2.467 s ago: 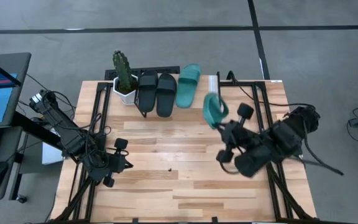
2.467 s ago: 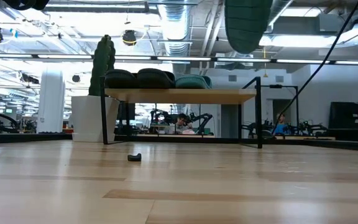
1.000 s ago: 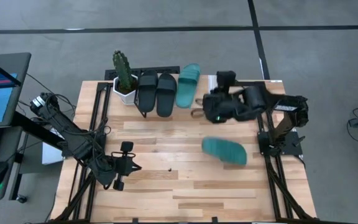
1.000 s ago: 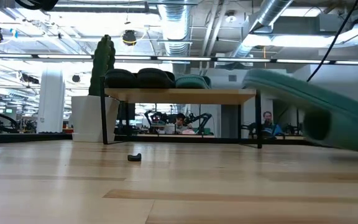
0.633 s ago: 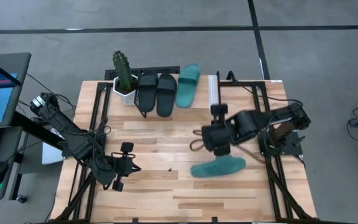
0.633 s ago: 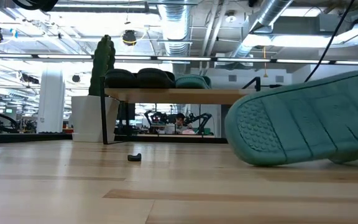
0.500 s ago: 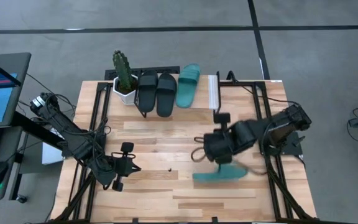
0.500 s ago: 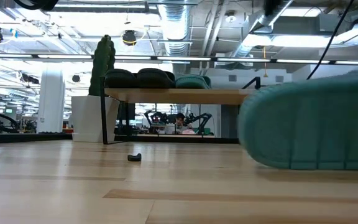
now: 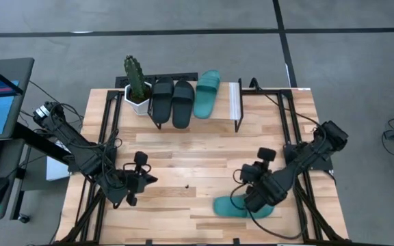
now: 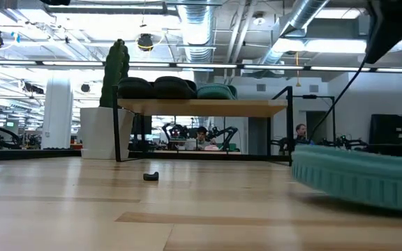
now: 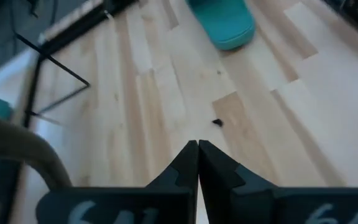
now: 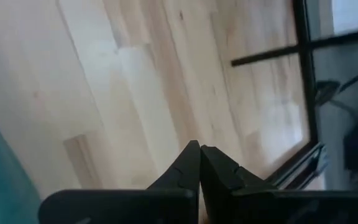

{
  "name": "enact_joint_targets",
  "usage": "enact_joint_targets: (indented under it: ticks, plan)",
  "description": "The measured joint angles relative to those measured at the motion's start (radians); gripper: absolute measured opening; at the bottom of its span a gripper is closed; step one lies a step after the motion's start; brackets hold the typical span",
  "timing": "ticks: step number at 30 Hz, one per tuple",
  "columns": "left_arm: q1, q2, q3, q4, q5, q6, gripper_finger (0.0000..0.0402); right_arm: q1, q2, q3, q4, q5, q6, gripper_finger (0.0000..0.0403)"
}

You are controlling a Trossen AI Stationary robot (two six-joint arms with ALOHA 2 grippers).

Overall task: Pick and place slides into the shelf
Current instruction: Put the green slide on the shelf

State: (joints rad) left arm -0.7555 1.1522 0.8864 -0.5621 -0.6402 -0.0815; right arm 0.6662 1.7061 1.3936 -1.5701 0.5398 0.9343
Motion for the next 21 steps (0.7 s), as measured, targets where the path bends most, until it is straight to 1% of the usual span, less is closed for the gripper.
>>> enact_joint_targets:
  ticks: [3, 4, 6, 9, 11, 14, 17, 21]
  plan:
    - [0.000, 0.000, 0.000, 0.001, -0.041, 0.090, 0.0002, -0.001, 0.000, -0.008, 0.004, -0.003, 0.144, 0.0000]
    - [0.000, 0.000, 0.000, 0.001, -0.056, 0.121, 0.0002, -0.011, 0.000, -0.006, 0.000, -0.021, 0.198, 0.0000]
    - [0.000, 0.000, 0.000, 0.001, -0.075, 0.172, 0.0002, -0.039, 0.000, 0.003, 0.000, -0.111, 0.274, 0.0000]
    - [0.000, 0.000, 0.000, 0.001, -0.102, 0.218, 0.0002, -0.076, 0.000, 0.011, -0.001, -0.288, 0.316, 0.0000]
    - [0.000, 0.000, 0.000, 0.001, -0.119, 0.237, 0.0002, -0.082, 0.000, 0.013, 0.000, -0.379, 0.338, 0.0000]
    - [0.000, 0.000, 0.000, 0.009, -0.162, 0.279, 0.0002, -0.079, 0.000, 0.013, 0.004, -0.502, 0.419, 0.0001]
    - [0.000, 0.000, 0.000, 0.039, -0.218, 0.337, 0.0002, -0.054, 0.000, 0.013, 0.013, -0.605, 0.519, 0.0011]
    - [0.000, 0.000, 0.000, 0.111, -0.267, 0.432, 0.0002, 0.017, 0.000, 0.013, 0.090, -0.718, 0.646, 0.0050]
